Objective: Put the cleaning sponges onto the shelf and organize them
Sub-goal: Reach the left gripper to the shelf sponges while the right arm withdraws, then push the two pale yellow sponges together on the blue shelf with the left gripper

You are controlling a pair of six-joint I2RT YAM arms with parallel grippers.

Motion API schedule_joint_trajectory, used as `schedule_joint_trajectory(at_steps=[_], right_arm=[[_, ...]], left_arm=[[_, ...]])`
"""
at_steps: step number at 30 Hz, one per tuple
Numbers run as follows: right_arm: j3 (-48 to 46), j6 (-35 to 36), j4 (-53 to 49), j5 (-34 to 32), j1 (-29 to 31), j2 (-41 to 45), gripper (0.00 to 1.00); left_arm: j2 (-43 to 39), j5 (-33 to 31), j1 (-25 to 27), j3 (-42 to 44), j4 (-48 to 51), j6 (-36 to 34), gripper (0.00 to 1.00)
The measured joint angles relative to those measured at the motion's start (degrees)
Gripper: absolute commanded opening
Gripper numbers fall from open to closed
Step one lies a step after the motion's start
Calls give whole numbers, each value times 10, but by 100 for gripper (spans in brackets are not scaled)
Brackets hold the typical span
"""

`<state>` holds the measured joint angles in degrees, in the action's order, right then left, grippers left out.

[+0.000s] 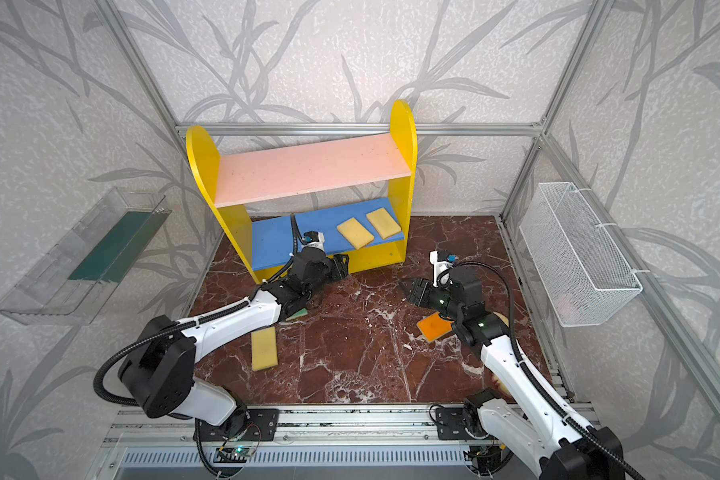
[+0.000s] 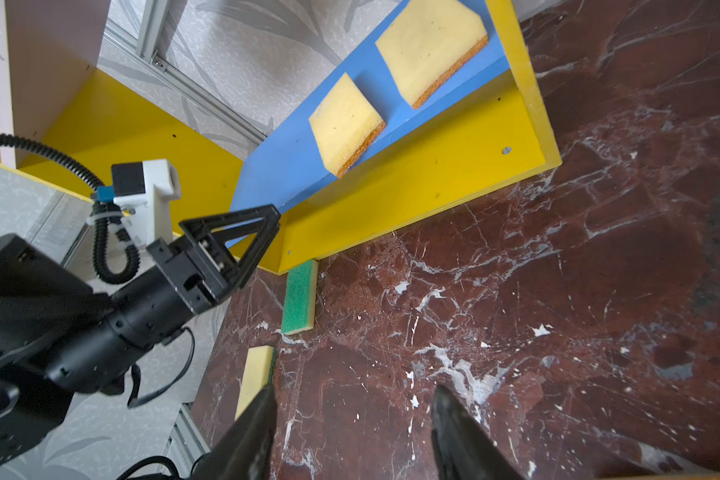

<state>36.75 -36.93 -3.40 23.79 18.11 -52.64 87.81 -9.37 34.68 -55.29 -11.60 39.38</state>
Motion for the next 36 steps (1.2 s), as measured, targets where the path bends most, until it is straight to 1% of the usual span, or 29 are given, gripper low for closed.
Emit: schedule_joint_trajectory(at_steps=[5, 12, 19, 29, 36], right_arm=[[-24, 30, -27, 3, -9, 14, 59], [-25, 33, -24, 18, -13, -1, 59], [-29, 31, -20, 23, -13, -7, 59], [-29, 31, -21, 22, -13, -8, 59], [-29, 31, -21, 21, -13, -9, 59]], left_arm=[[6, 13, -20, -5, -46, 28, 66], [25, 72, -61, -29, -85, 101, 66], [76, 130, -94, -50, -90, 167, 65], [117, 165, -108, -115, -66, 207, 65], [159, 185, -112, -130, -75, 230, 64]])
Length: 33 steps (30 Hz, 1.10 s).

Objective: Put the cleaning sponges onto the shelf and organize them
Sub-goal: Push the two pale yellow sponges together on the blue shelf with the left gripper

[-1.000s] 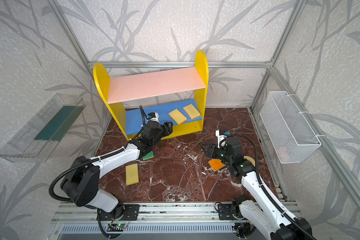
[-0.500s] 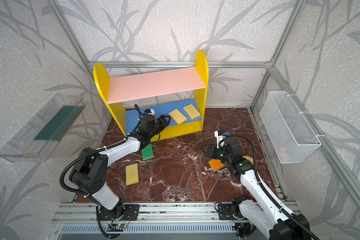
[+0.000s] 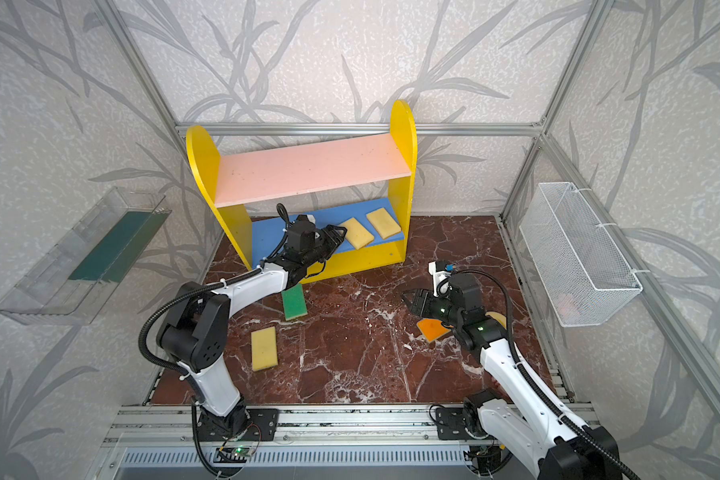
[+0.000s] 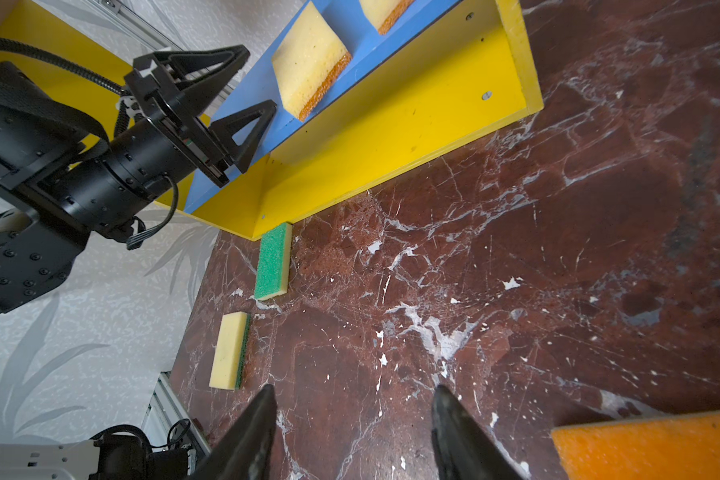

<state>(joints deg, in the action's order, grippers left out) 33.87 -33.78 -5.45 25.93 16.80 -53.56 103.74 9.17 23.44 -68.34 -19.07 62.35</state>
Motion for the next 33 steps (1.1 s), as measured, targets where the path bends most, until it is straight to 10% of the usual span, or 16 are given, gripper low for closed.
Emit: schedule_joint_trajectory(at_steps=[33], right_arm=[[0, 3, -4, -5, -3, -22, 59]], left_arm=[[102, 56, 1, -135, 27, 8, 61]])
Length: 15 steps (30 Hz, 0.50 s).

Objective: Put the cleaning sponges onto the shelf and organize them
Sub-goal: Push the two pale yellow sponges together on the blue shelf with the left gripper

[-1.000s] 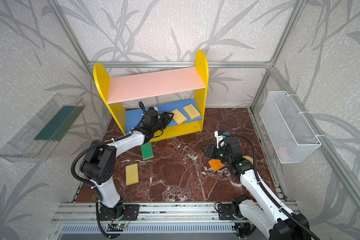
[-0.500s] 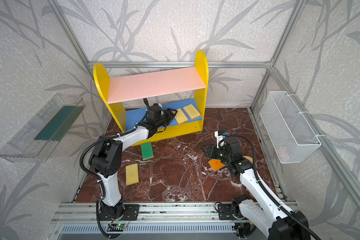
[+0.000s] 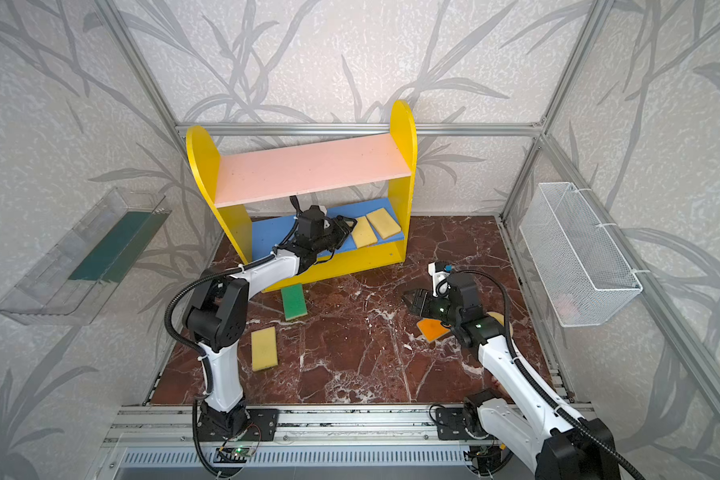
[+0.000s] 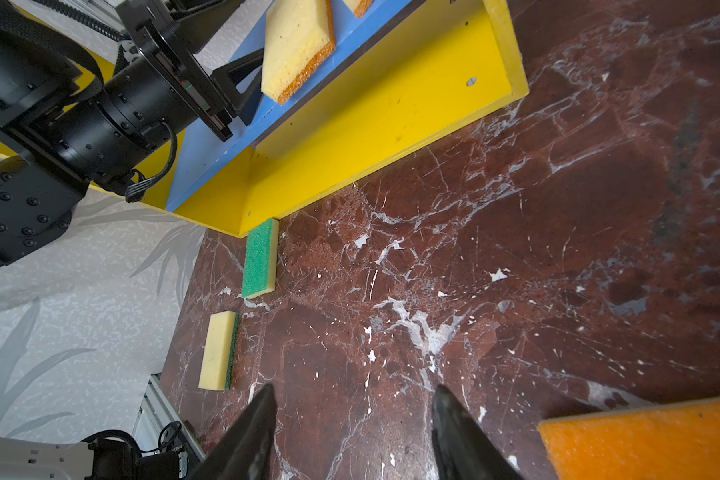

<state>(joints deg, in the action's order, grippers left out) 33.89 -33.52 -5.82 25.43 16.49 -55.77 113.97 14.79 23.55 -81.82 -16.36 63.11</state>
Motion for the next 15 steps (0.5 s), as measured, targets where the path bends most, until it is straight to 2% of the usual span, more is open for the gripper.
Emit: schedule_joint_trajectory(at_steps=[15], right_arm=[[0, 0, -1, 2, 0, -3, 59]], left_arm=[[44, -25, 16, -54, -9, 24, 61]])
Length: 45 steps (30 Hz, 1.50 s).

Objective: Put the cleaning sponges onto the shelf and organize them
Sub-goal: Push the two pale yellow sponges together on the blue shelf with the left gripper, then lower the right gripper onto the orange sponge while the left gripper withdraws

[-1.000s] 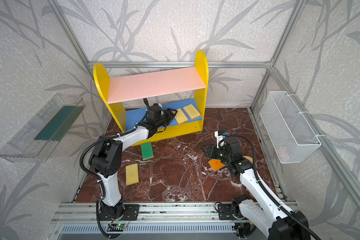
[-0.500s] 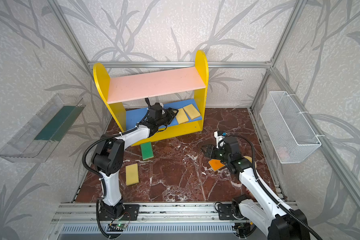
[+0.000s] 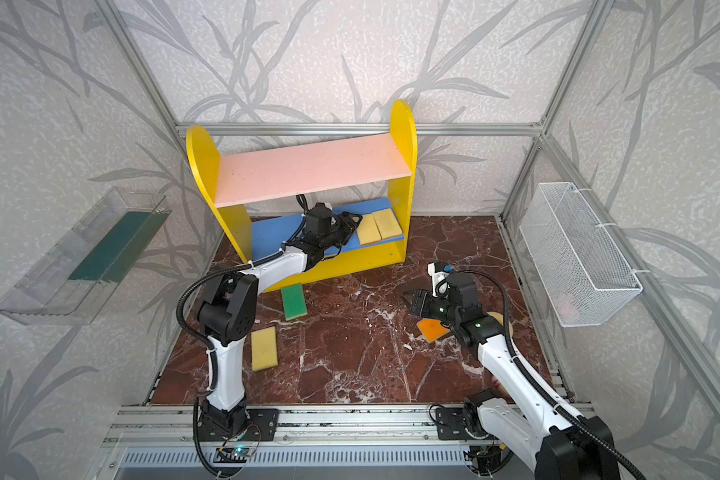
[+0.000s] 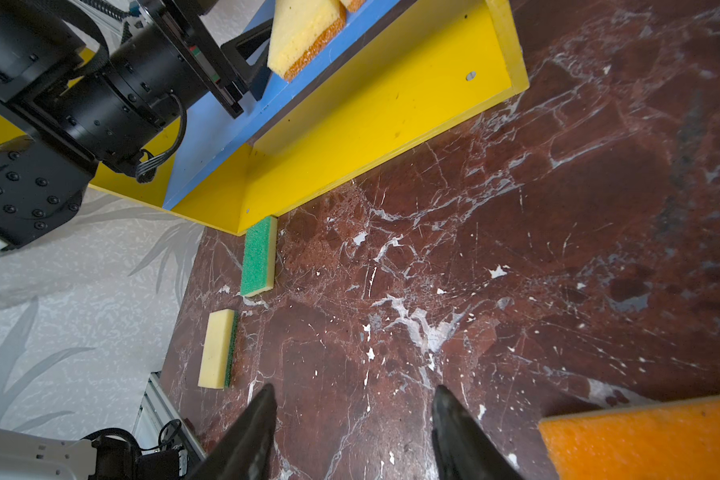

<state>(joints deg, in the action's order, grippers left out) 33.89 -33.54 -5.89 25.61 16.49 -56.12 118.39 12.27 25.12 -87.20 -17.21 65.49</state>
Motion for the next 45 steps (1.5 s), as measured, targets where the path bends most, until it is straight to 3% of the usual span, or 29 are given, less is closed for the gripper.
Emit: schedule_joint_trajectory(at_steps=[10, 27, 33, 37, 45], right_arm=[[6, 0, -35, -7, 0, 9, 61], [7, -50, -208, -94, 0, 72, 58], [-52, -79, -245, -132, -7, 110, 57], [-92, -96, -257, -137, -36, 133, 57], [-116, -100, -238, -118, -110, 86, 56]], left_arm=[[-6, -7, 0, 11, -25, 3, 75], [-155, -16, -5, 213, -61, -35, 78], [-228, -37, 36, 304, -58, -73, 78], [-258, -70, 89, 349, -25, -113, 78], [-314, -115, 172, 438, -6, -160, 78]])
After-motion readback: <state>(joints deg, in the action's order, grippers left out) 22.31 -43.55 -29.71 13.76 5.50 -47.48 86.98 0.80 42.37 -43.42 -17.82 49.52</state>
